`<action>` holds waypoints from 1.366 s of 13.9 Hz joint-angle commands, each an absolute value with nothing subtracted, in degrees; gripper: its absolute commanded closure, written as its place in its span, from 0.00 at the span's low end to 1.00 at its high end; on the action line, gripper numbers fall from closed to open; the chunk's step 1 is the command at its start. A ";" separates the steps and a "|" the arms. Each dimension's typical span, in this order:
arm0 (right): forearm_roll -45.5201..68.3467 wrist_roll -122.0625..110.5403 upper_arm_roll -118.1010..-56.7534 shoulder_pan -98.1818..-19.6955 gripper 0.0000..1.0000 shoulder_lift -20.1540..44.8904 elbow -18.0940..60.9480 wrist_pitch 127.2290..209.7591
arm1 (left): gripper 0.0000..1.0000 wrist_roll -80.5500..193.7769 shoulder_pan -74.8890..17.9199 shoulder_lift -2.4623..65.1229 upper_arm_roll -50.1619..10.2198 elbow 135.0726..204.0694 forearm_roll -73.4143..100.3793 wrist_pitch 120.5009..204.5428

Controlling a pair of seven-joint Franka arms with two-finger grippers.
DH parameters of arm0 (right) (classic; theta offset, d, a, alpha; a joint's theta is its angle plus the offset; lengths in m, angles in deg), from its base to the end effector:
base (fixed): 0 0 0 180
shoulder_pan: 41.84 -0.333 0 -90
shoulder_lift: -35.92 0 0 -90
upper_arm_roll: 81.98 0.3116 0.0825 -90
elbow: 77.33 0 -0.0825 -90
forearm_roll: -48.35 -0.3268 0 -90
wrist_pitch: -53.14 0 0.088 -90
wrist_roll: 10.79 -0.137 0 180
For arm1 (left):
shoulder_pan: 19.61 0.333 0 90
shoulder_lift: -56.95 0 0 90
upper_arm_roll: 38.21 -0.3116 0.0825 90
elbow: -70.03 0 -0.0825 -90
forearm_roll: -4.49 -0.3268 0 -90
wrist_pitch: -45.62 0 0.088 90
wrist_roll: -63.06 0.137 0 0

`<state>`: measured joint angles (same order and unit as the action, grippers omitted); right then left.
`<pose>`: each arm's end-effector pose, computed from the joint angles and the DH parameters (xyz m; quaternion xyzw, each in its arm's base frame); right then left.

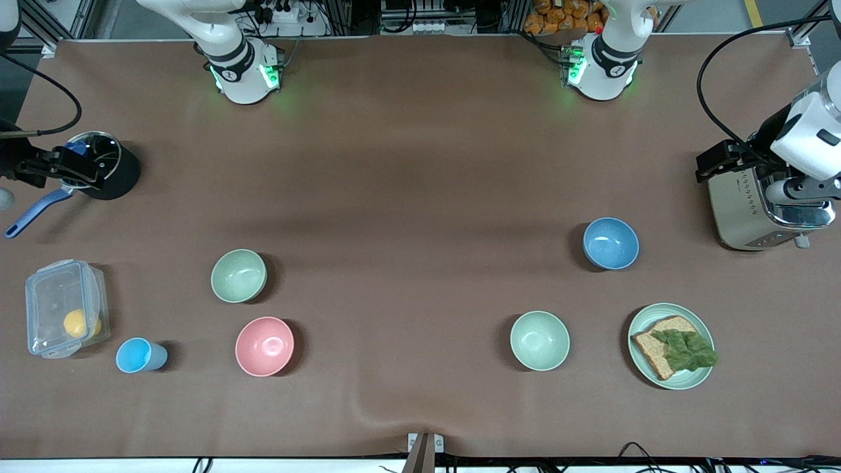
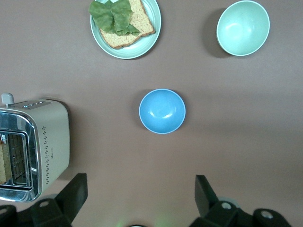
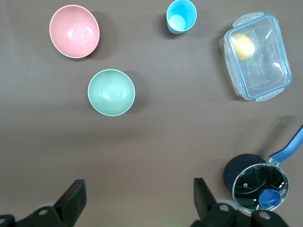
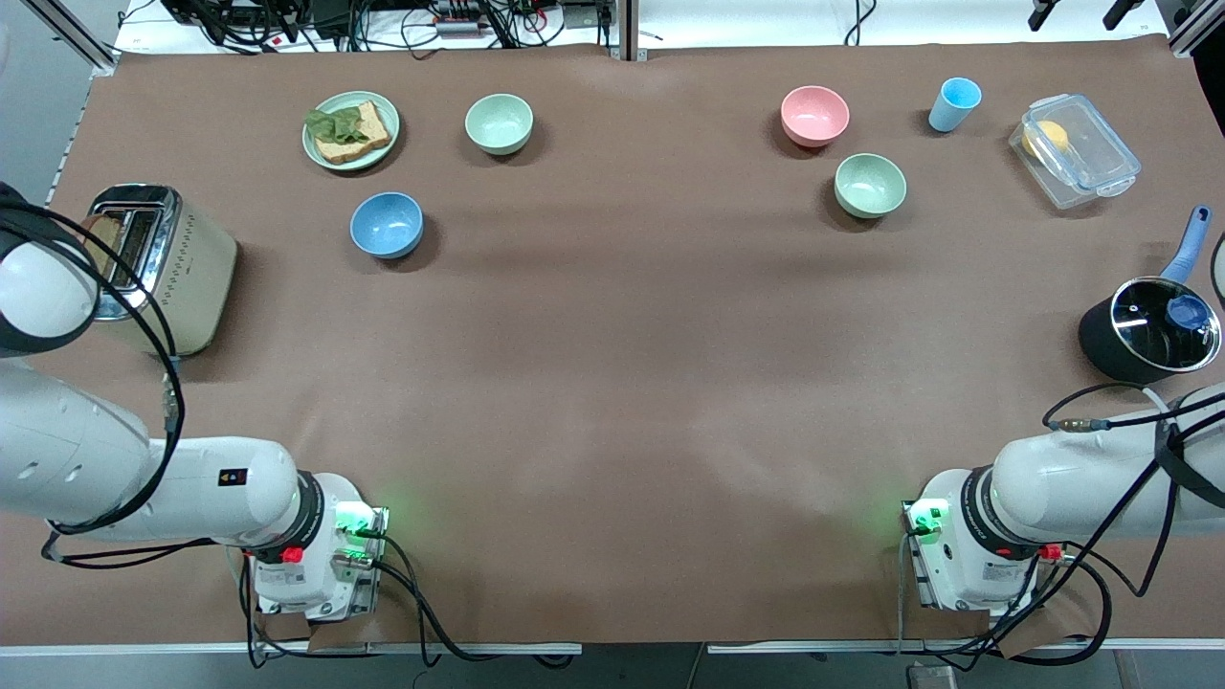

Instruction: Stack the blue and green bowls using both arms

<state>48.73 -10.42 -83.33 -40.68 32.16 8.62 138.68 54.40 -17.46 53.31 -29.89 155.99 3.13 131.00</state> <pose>0.5064 -0.0227 0.5796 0.9992 -0.0188 -0.0365 0.0032 0.5035 -0.0486 0.5807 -0.9991 -0.0222 0.0352 0.0119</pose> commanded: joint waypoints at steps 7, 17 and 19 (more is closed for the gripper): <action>48.17 -11.06 -82.42 -39.29 0.00 32.32 9.42 139.27 | 0.00 55.77 -16.89 52.83 -30.21 156.34 3.79 131.23; 47.21 -11.14 -82.33 -39.29 0.00 8.79 11.88 160.34 | 0.00 55.68 -11.17 49.31 -30.03 195.23 -0.52 177.84; 47.12 -11.14 -82.07 -41.56 0.00 5.35 11.79 162.81 | 0.00 55.68 -10.30 47.65 -30.03 198.87 -0.52 183.07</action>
